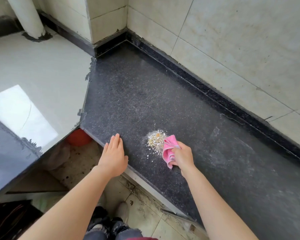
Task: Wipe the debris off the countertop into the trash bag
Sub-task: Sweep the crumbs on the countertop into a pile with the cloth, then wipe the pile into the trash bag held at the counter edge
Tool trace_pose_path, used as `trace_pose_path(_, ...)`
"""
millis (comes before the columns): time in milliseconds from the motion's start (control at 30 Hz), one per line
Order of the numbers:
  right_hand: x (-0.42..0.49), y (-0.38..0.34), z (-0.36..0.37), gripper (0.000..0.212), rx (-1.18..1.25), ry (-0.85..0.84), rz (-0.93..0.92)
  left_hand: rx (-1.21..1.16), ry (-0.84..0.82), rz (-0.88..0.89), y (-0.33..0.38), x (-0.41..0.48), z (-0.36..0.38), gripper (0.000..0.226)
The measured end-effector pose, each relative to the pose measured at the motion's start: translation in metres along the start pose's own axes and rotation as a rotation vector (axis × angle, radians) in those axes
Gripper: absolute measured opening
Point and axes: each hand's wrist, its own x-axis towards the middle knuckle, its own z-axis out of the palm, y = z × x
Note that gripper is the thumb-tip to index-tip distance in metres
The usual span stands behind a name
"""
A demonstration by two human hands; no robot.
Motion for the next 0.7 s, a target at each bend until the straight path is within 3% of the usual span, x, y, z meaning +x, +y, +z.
trace_pose_path(100,-0.015,-0.018,0.001,0.034,0.109,0.136,-0.101,-0.112,0.060,0.026,-0.002,-0.014,-0.007,0.062)
trace_pose_path(267,-0.056,-0.045,0.012,0.027,0.185,0.101,-0.231,-0.377,0.277,-0.045,-0.014,-0.069,-0.014,0.058)
trace_pose_path(567,-0.209,-0.018,0.153,0.024,0.238,-0.572,-0.179,-0.475,0.572,-0.302,-0.134,-0.253,0.008,0.049)
trace_pose_path(700,-0.304,0.025,0.220,0.026,0.157,-0.739,-0.170,-0.520,0.644,-0.423,-0.196,-0.363,0.042,0.047)
